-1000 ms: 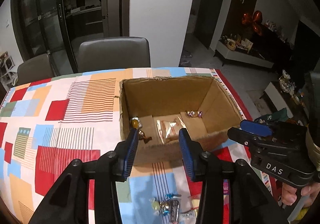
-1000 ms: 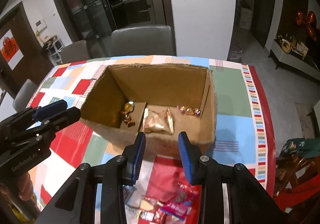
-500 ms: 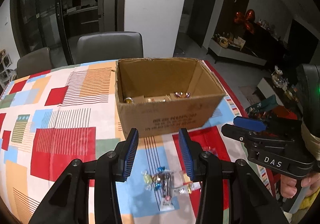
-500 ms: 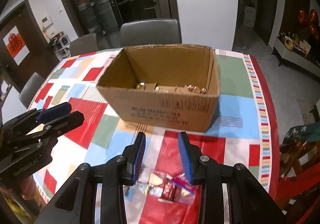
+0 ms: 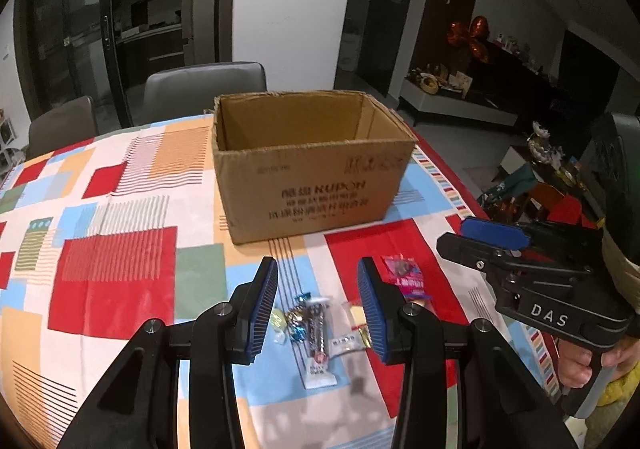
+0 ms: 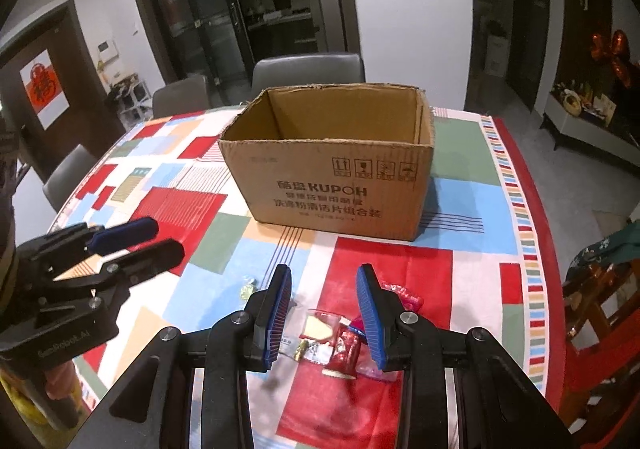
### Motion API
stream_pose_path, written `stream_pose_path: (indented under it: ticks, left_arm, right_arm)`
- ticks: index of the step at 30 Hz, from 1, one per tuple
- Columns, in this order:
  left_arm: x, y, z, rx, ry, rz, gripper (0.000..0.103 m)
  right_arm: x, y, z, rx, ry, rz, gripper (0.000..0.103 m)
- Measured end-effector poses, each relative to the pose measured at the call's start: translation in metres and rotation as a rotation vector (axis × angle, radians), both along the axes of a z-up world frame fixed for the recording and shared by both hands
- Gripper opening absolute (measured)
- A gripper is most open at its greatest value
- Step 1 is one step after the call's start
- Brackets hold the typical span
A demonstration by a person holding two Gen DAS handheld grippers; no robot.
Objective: Organize snacks
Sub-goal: 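Withdraw both tools from the box toward the remaining snacks, then grasp the dark snack bar with the left tool while the right tool grasps the red wrapped snack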
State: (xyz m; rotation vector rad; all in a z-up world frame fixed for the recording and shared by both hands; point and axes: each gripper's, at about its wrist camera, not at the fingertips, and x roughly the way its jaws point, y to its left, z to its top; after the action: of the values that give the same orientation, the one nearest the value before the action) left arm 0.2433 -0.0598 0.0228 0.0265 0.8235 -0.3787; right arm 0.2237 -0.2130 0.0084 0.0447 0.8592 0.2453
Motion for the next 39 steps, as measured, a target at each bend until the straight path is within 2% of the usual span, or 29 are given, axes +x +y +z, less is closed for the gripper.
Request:
stream_pose_path:
  ticks: [9,15,25,39]
  left_arm:
    - [-0.027,0.002,-0.037,0.011,-0.008,-0.013,0.040]
    - [-0.032,0.000,-0.064,0.014,0.037,-0.026,0.036]
    - [-0.020,-0.004,-0.100,-0.014,0.135,-0.052,0.028]
    - [0.011,-0.011,-0.136,-0.015,0.220,-0.041,0.022]
  right_arm:
    - [-0.024,0.003,-0.032,-0.018,-0.022,0.009,0.035]
    - [-0.032,0.003,-0.060,-0.010,0.025,0.015,0.035]
    - [-0.028,-0.003,-0.091,0.021,0.088,-0.016,0.035]
    - [-0.006,-0.008,-0.125,0.062,0.174,-0.047,0.035]
